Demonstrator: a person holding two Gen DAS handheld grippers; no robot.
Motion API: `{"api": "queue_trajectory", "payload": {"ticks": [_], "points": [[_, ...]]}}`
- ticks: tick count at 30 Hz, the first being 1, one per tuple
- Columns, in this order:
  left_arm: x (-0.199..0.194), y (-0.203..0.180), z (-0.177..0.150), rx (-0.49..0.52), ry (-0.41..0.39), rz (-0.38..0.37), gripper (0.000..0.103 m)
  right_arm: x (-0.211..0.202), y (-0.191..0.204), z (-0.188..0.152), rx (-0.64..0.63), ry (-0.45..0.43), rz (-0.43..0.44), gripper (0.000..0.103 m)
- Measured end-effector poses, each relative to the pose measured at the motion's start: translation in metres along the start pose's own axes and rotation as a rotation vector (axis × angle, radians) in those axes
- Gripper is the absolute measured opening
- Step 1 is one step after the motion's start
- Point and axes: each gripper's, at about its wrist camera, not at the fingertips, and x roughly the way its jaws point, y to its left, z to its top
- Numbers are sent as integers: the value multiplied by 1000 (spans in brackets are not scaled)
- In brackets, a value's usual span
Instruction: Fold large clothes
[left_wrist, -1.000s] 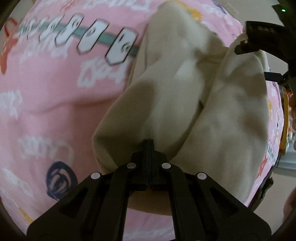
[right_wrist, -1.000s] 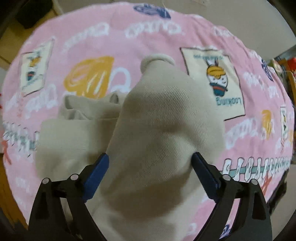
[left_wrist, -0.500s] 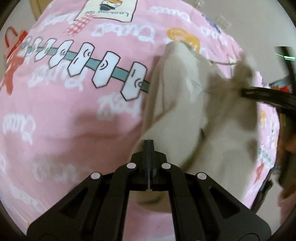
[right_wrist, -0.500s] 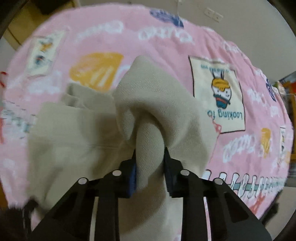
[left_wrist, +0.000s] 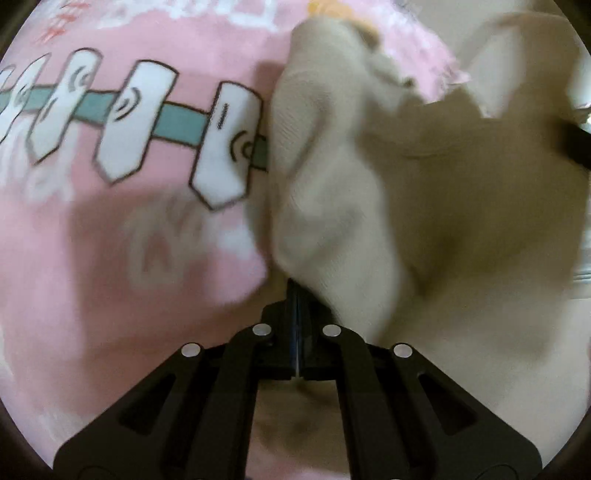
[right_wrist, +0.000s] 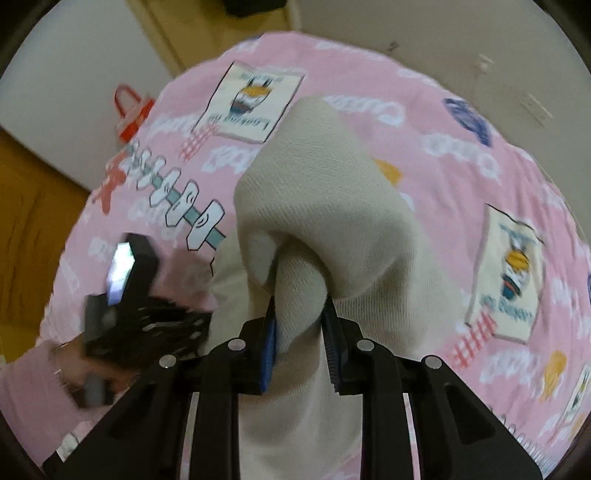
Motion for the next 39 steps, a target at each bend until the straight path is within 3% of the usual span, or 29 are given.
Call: {"api": "queue_trajectory", "payload": {"ticks": [3,6,8,10,14,17,19,21,23,25,28,30,32,33,35,37,39], "points": [[-13,-5,-30,-32,-6,-66,0,22,1,18,-8,41,16,22],[-11,-11,-59,-24,-7,-39,0,35,4,28,-36,61,57,22],[-9,-6,-70,-55,-12,-40,0,38,-1,33,6,60,121,16],[-12,-2,-79,-71,-31,-45,0,43,-10,36,44,72,100,15],[-21,-15,-97,-9,-43,40,0,75,-15,31,17,146,9,15],[-24,-36,-106,61,-24,150,0,99,-11,33,5,199,16,15],[-38,-47,-102,53,-47,197,0,117,-7,41,15,225,40,15],[-69,-57,-93,1,-124,121,0,133,-7,47,26,254,60,16],[-98,-77,-83,-3,-196,100,0,140,-4,53,20,269,66,16],[-93,-91,-71,-3,-174,77,0,142,-1,54,16,277,48,17],[-49,-103,-68,-46,-99,206,0,123,-8,49,59,236,81,18],[-20,-87,-68,-85,-34,292,0,88,-18,46,111,138,200,18],[-2,-84,-76,-26,-29,296,1,36,-32,30,159,9,316,18],[9,-90,-84,46,-29,351,1,10,-39,14,171,-51,350,18],[19,-104,-92,178,-42,462,1,-27,-47,-24,181,-122,347,18],[21,-108,-91,180,-31,473,1,-45,-49,-74,185,-155,286,18],[19,-109,-88,146,-13,450,1,-31,-47,-113,201,-115,262,18]]}}
